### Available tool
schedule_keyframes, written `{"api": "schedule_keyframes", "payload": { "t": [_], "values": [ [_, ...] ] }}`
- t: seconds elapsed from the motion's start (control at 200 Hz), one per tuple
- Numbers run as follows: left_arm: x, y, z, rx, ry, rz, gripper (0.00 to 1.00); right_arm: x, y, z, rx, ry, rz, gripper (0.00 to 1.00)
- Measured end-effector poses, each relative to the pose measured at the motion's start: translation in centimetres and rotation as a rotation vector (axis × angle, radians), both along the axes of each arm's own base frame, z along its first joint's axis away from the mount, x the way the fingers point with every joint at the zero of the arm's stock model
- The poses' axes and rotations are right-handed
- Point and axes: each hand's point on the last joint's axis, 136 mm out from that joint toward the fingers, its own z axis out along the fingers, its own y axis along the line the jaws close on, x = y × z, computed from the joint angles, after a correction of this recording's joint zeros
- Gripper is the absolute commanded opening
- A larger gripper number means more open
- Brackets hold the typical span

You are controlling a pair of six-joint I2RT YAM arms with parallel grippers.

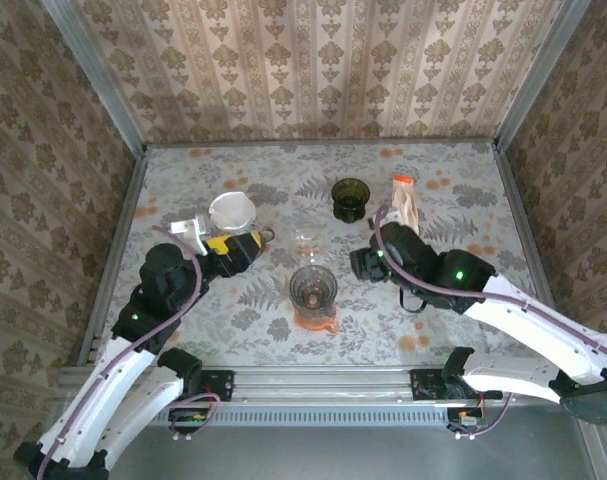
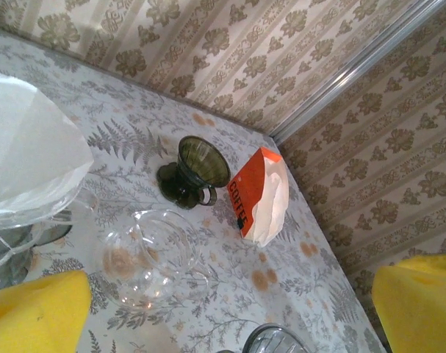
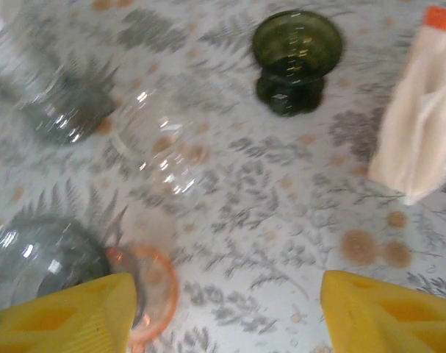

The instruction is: Place the coffee filter in the dripper

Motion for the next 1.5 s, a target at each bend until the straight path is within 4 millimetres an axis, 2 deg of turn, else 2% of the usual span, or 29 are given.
{"api": "schedule_keyframes", "payload": {
  "t": [0.14, 0.265, 0.405, 0.525, 0.72, 0.87, 1.085, 1.335, 1.5],
  "values": [
    [0.1, -0.3, -1.0, -0.002, 0.026, -0.009, 0.99, 4.4, -3.2, -0.6, -0.019, -0.008, -0.146, 0.56],
    [0.1, -0.4, -1.1, -0.006, 0.033, -0.015, 0.99, 8.8, -6.1, -3.5, -0.054, 0.055, -0.259, 0.49],
    [0.0, -0.5, -1.0, -0.009, 0.029, -0.019, 0.99, 12.5, -8.6, -7.0, -0.098, 0.141, -0.336, 0.41],
    [0.0, -0.4, -0.9, -0.011, 0.026, -0.019, 1.00, 14.7, -9.3, -9.1, -0.122, 0.187, -0.354, 0.36],
    [0.1, -0.3, -1.0, -0.011, 0.027, -0.012, 1.00, 16.1, -9.4, -10.0, -0.135, 0.196, -0.367, 0.29],
    [0.2, -0.1, -1.0, -0.010, 0.028, -0.006, 1.00, 16.7, -10.9, -9.6, -0.152, 0.180, -0.410, 0.26],
    [0.3, -0.1, -1.4, -0.008, 0.034, -0.005, 1.00, 18.6, -12.2, -9.1, -0.199, 0.160, -0.448, 0.25],
    [0.4, 0.1, -1.5, -0.007, 0.037, 0.001, 1.00, 19.8, -12.6, -9.9, -0.244, 0.174, -0.454, 0.24],
    [0.4, 0.1, -1.5, -0.007, 0.037, 0.001, 1.00, 20.8, -12.7, -9.6, -0.255, 0.170, -0.457, 0.24]
  ]
}}
